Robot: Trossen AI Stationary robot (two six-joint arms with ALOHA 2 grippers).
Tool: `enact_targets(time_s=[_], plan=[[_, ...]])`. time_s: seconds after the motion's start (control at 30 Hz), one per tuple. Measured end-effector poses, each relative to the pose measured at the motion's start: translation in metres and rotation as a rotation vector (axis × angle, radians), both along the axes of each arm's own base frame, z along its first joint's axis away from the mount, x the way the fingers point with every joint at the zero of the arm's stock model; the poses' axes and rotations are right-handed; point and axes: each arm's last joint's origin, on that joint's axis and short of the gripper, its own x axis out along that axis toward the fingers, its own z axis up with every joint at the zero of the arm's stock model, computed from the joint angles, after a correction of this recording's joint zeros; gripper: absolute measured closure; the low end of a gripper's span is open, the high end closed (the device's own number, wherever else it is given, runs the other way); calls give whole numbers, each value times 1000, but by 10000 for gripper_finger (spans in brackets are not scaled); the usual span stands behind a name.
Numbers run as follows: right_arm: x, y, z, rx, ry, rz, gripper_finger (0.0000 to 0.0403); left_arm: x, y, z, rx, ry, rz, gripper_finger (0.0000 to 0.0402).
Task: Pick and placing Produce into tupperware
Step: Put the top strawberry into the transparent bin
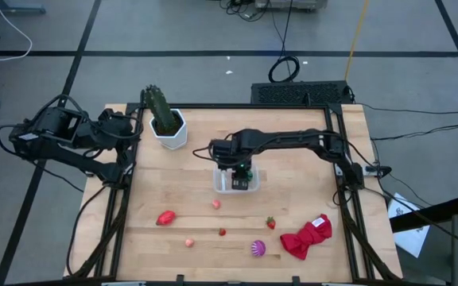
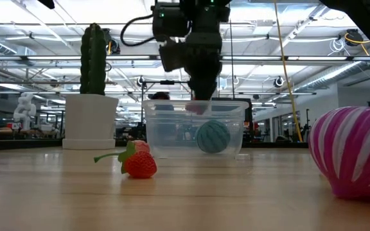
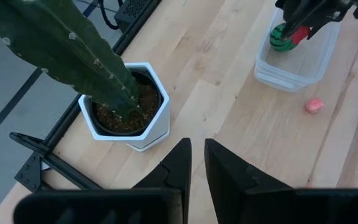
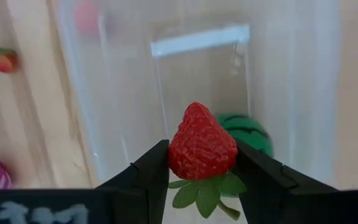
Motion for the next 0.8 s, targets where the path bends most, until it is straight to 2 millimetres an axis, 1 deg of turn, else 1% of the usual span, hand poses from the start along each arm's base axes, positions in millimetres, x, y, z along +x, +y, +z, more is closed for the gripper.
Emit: enact_targets(time_s=[0.1, 0.43, 0.6, 0.8], plan=[[-3, 0, -7, 3, 26, 0, 255, 0, 0, 0, 0, 0, 1, 350], [-8, 1, -19, 8, 73, 1, 252, 0, 0, 0, -2, -1, 2, 350], [-9, 1, -21, 8, 76, 2, 252, 0, 0, 0, -2, 0, 1, 350], [-5, 0, -20, 6, 37, -21, 252, 0, 0, 0, -8, 0, -2, 350]])
